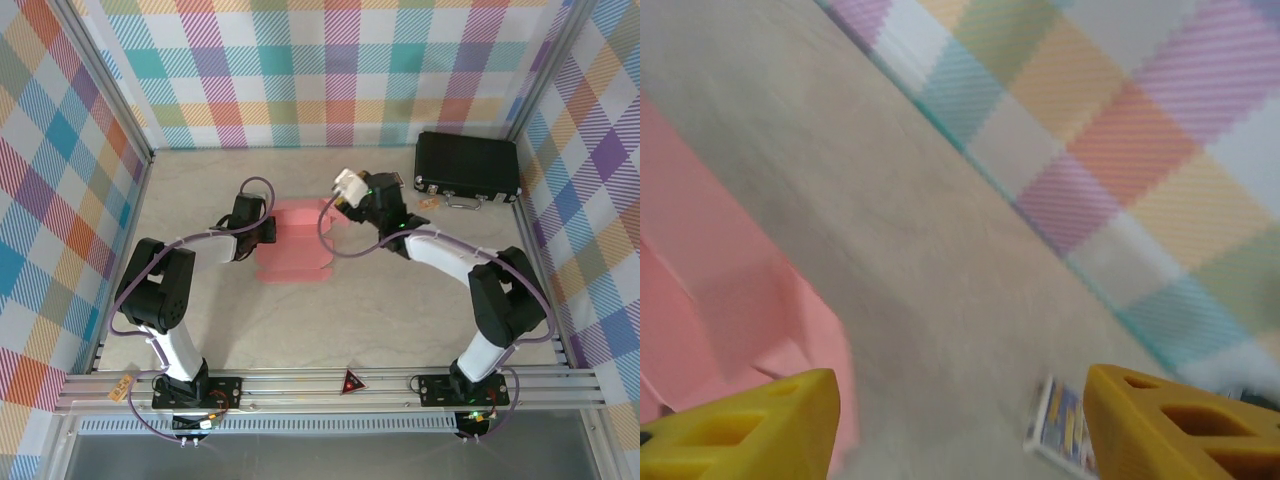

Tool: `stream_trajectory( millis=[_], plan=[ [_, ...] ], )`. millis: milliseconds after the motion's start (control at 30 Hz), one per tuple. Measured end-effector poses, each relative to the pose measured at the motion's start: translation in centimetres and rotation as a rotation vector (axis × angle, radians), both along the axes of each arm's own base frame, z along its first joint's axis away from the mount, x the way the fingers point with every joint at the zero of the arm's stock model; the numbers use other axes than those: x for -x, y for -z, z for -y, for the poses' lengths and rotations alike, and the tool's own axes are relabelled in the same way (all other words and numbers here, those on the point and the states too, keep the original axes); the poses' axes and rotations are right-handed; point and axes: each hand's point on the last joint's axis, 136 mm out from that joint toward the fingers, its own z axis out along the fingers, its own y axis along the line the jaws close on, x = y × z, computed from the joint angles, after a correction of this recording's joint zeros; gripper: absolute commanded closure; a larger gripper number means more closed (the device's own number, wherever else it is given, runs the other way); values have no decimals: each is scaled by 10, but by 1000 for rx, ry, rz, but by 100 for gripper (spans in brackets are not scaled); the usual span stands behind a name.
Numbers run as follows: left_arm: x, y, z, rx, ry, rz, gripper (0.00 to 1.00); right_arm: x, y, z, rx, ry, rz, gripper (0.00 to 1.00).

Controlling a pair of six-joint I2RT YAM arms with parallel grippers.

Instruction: Fold the paper box

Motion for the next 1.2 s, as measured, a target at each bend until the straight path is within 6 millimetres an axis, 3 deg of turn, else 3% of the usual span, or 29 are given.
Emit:
stream_trajectory(
  millis=[133, 233, 600, 867, 1200],
  plan=[
    [-2, -2, 4, 9, 22, 18, 100, -14, 18, 44, -74, 91, -138, 43],
    [-4, -6, 7, 15, 39, 37, 100, -23, 27, 50, -96, 97, -209, 46],
    [-6, -8, 10, 21, 57, 48, 100, -11, 86, 22, -63, -53, -427, 50],
    [-5, -8, 11, 19, 70, 49, 100, 0, 89, 4, -68, -168, -479, 51],
    [-7, 0, 14, 15, 83, 24, 100, 22, 90, -19, -73, -302, -529, 61]
  ],
)
